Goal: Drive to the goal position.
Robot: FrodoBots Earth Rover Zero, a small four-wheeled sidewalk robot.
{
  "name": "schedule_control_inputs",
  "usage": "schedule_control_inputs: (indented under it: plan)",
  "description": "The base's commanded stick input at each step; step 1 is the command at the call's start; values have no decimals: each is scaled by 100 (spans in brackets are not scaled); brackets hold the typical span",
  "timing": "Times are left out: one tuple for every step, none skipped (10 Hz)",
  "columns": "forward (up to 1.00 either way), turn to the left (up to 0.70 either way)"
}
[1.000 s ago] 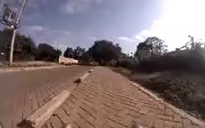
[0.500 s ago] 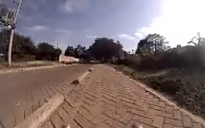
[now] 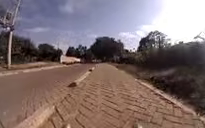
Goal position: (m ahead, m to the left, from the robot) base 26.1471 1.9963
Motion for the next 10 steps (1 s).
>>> schedule_control_inputs:
  plan:
    - [70, 0]
    - [70, 0]
    - [70, 0]
    - [70, 0]
    - [70, 0]
    - [70, 0]
    - [70, 0]
    - [70, 0]
    - [70, 0]
    - [70, 0]
